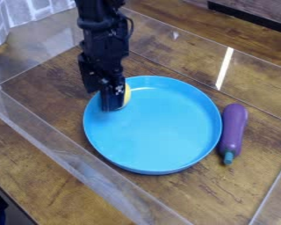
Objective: Remove the lemon from the blue tray and put it on the table
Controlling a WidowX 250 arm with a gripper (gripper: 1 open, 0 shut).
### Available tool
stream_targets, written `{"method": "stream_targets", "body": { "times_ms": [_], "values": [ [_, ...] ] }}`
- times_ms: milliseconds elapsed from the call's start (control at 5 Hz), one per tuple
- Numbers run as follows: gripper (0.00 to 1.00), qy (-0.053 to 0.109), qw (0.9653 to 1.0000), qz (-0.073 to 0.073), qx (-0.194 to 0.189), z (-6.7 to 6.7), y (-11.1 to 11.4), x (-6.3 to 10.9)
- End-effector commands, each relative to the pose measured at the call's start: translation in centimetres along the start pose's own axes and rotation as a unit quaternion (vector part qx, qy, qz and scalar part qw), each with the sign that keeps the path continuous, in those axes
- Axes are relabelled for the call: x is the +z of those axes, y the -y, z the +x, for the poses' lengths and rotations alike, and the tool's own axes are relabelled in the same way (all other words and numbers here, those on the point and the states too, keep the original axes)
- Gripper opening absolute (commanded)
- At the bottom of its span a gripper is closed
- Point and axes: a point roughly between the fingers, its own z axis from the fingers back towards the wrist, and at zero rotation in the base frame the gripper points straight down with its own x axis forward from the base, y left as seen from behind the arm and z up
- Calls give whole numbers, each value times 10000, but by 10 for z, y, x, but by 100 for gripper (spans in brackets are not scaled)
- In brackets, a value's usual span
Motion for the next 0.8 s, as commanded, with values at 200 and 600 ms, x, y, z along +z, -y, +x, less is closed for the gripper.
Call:
{"method": "stream_targets", "body": {
  "times_ms": [200, 600],
  "values": [
    [100, 199, 9996, 175, -56, 11, -13, 4],
    [100, 173, 9996, 213, -54, 16, -22, -2]
  ]
}}
